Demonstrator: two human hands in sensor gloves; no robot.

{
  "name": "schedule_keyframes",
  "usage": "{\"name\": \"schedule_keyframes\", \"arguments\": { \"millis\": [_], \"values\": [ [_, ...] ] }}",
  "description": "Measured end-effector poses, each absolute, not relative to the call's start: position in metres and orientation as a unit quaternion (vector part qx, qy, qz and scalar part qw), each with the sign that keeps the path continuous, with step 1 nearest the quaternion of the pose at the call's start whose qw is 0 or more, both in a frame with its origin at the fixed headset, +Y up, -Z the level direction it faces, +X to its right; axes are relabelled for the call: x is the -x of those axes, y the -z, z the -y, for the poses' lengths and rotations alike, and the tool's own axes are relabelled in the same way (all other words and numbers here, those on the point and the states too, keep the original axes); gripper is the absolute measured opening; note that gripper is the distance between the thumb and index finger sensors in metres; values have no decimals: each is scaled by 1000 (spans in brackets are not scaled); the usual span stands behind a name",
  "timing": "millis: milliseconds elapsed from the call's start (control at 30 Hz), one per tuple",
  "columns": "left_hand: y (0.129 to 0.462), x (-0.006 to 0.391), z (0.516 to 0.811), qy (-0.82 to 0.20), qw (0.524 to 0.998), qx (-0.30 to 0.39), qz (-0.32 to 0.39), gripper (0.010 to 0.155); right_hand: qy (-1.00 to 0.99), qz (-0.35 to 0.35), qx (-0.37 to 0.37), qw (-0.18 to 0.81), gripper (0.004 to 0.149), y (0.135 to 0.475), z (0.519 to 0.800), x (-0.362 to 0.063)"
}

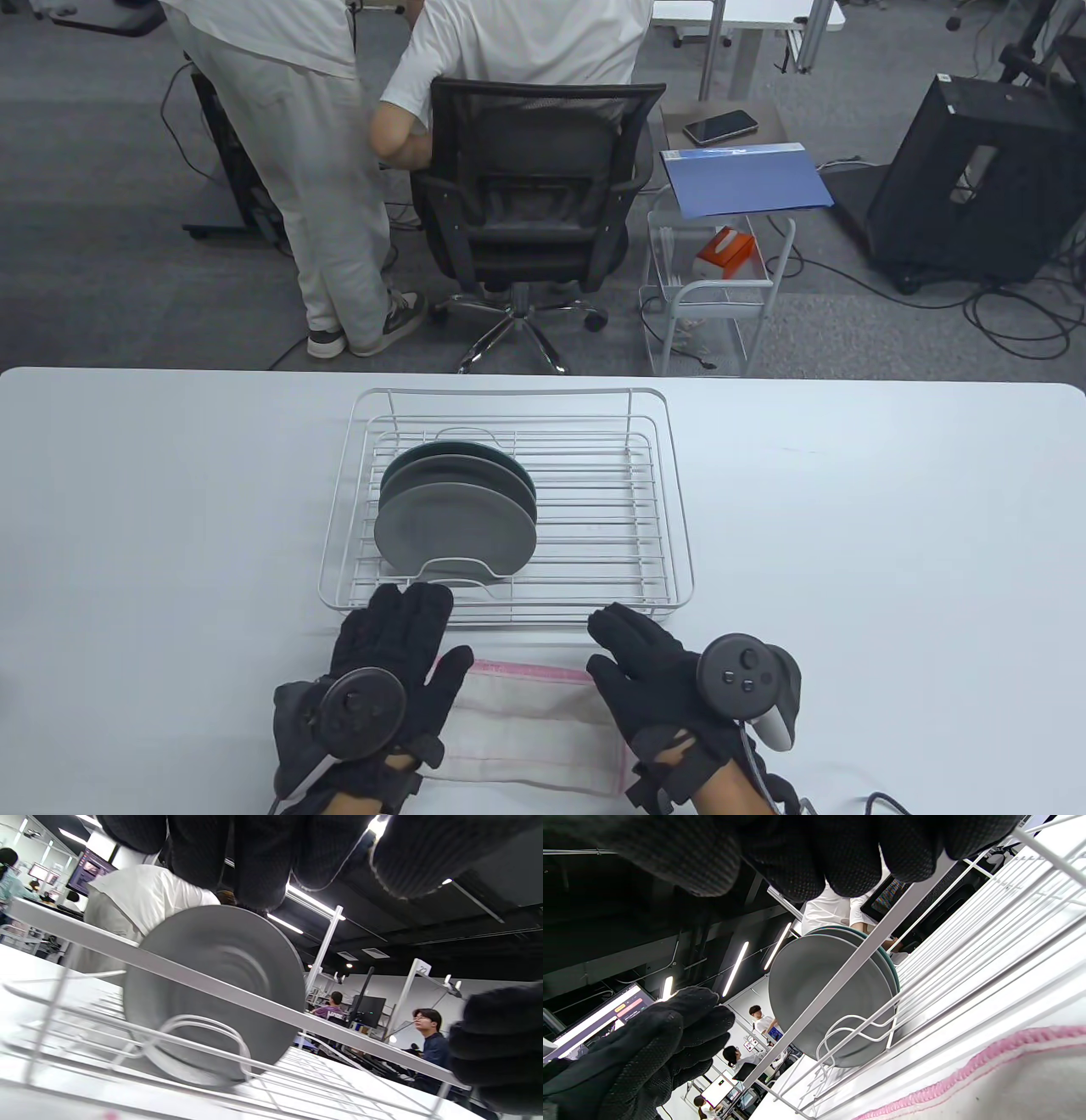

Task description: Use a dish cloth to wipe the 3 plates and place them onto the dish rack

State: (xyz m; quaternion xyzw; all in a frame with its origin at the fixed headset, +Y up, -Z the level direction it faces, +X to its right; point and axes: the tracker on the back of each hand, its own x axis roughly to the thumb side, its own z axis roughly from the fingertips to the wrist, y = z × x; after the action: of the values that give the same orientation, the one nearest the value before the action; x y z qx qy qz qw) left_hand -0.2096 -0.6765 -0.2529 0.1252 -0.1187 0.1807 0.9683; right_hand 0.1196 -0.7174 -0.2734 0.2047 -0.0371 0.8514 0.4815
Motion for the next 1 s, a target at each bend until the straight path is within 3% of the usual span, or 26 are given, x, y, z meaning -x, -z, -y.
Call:
{"name": "schedule_keyframes", "arguments": {
  "millis": [433, 1000],
  "values": [
    [272, 231, 684, -185, 975, -45, 119, 69, -867, 23, -244, 433, 61, 274, 708, -105],
    [268, 213, 672, -185, 970, -35, 154, 68, -865, 34, -226, 446, 62, 269, 714, -120]
  ]
}}
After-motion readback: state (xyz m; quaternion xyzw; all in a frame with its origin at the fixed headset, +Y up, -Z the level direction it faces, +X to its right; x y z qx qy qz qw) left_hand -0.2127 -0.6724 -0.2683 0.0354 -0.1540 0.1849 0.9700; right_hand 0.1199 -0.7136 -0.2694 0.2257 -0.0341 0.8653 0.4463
